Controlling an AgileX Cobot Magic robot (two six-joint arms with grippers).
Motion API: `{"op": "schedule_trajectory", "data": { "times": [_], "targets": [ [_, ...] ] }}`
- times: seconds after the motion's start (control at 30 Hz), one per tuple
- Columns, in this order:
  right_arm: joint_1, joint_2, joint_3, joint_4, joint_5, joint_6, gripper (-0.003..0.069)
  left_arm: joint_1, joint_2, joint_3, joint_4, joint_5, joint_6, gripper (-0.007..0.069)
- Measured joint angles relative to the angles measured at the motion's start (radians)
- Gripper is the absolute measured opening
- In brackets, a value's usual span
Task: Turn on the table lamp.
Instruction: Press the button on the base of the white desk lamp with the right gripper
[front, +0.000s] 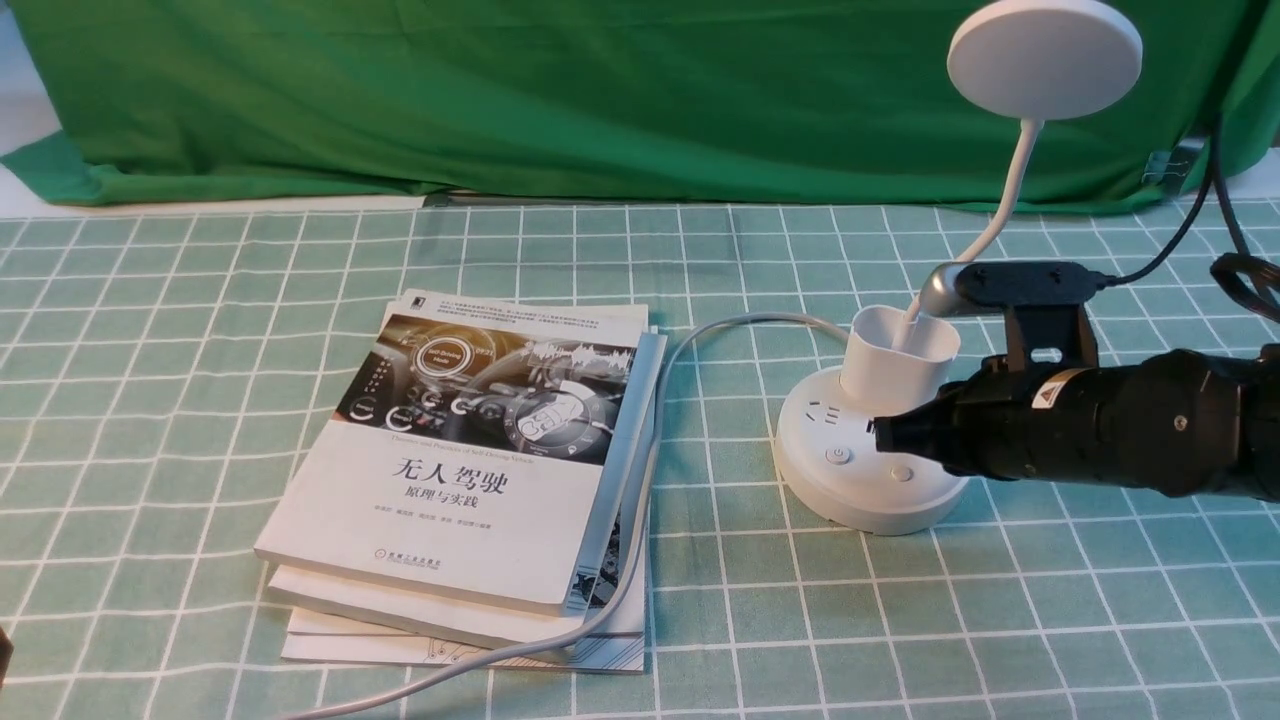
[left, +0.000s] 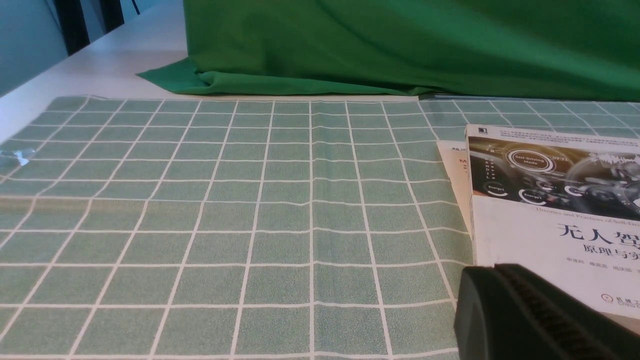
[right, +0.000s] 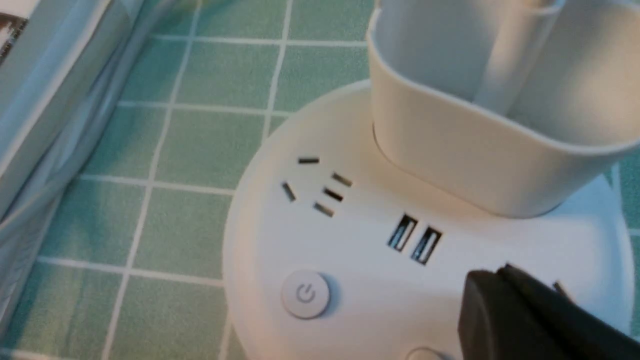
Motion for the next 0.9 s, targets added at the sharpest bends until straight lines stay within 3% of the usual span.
{"op": "schedule_trajectory", "data": {
  "times": [0.9],
  "targets": [
    [-0.001,0.022,-0.038,0.041,0.119,-0.097,0.0030,0.000,0.000,0.000,0.003,0.000,0.000,0.0021]
  ]
}}
